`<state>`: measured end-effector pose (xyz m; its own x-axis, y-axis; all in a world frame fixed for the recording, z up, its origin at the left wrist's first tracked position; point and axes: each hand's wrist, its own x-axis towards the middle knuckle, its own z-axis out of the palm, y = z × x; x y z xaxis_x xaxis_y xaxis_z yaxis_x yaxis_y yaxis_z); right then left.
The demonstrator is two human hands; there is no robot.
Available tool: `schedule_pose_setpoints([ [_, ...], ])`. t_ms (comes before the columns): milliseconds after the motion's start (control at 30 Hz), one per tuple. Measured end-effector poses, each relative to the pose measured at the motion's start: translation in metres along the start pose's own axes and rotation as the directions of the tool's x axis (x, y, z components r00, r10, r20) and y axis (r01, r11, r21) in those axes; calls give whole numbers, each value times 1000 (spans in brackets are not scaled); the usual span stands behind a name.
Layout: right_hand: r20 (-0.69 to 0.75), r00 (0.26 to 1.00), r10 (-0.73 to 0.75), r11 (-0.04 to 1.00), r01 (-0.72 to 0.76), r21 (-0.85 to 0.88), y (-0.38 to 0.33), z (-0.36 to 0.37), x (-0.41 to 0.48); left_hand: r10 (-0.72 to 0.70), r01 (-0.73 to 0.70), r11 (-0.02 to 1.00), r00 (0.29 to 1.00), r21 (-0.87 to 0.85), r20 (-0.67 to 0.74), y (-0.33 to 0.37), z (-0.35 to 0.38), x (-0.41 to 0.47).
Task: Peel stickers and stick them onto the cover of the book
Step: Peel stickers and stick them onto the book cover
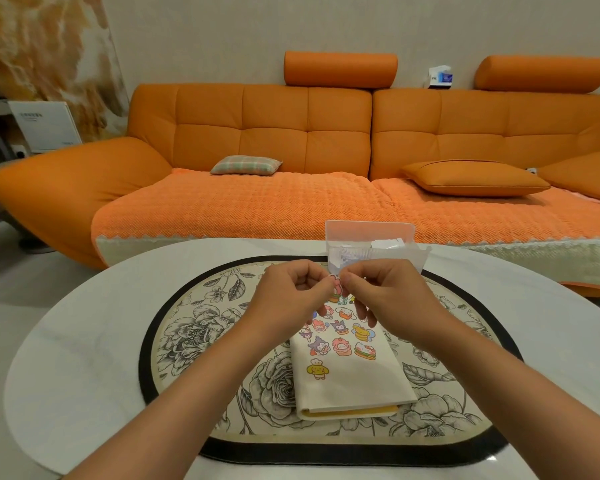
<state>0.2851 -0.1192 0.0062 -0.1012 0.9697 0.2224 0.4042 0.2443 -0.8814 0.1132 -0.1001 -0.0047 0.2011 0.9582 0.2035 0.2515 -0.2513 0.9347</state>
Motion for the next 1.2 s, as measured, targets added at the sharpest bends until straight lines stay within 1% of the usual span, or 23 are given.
schedule_pose_setpoints([
  [133, 4, 1000, 8, 999, -9, 47, 1, 0, 1, -7, 7, 1000, 1000, -23, -1, 0, 0, 1],
  [233, -22, 1000, 0, 999, 1, 49, 4, 1, 3, 16, -18, 999, 998, -29, -61, -4, 3, 1],
  [267, -46, 999, -5, 999, 7, 46, 5, 1, 3, 53, -52, 999, 992, 16, -117, -6, 4, 1],
  [333, -109, 994, -19, 1000, 20, 6, 7, 3, 2, 166, -128, 978, 956, 166, -242, -11, 7, -1],
  [367, -140, 989, -38, 999, 33, -33, 8, 4, 3, 218, -159, 962, 937, 223, -273, -11, 8, -2],
  [400, -169, 984, -64, 996, 51, -78, 9, 5, 3, 242, -175, 954, 928, 244, -282, -11, 10, -3],
  [433, -194, 976, -98, 989, 74, -125, 10, 6, 3, 234, -172, 958, 932, 231, -278, -10, 11, -4],
  [500, -230, 955, -188, 964, 134, -231, 11, 7, 3, 132, -110, 988, 963, 108, -233, -7, 13, -5],
  [567, -230, 936, -266, 930, 186, -318, 14, 8, 2, 12, -17, 999, 988, -30, -157, -4, 15, -6],
  [667, -210, 924, -321, 887, 215, -409, 18, 8, 2, -81, 66, 988, 991, -137, -107, -3, 16, -6],
  [767, -201, 912, -357, 856, 234, -461, 20, 9, 2, -115, 98, 980, 989, -172, -93, -4, 15, -6],
  [900, -176, 906, -385, 819, 248, -517, 20, 9, 2, -105, 94, 988, 991, -122, -86, -5, 15, -5],
  [967, -172, 911, -376, 821, 242, -517, 20, 11, 1, -98, 90, 992, 991, -92, -92, -6, 16, -5],
  [1033, -200, 929, -311, 874, 196, -446, 18, 11, 1, -82, 75, 994, 993, -82, -90, -7, 17, -4],
  [1133, -209, 973, -99, 972, 50, -229, 16, 12, 2, -36, 32, 998, 996, -51, -77, -9, 17, -3],
  [1200, -167, 986, 24, 997, -37, -74, 14, 12, 4, -10, 8, 1000, 997, -28, -70, -11, 16, -2],
])
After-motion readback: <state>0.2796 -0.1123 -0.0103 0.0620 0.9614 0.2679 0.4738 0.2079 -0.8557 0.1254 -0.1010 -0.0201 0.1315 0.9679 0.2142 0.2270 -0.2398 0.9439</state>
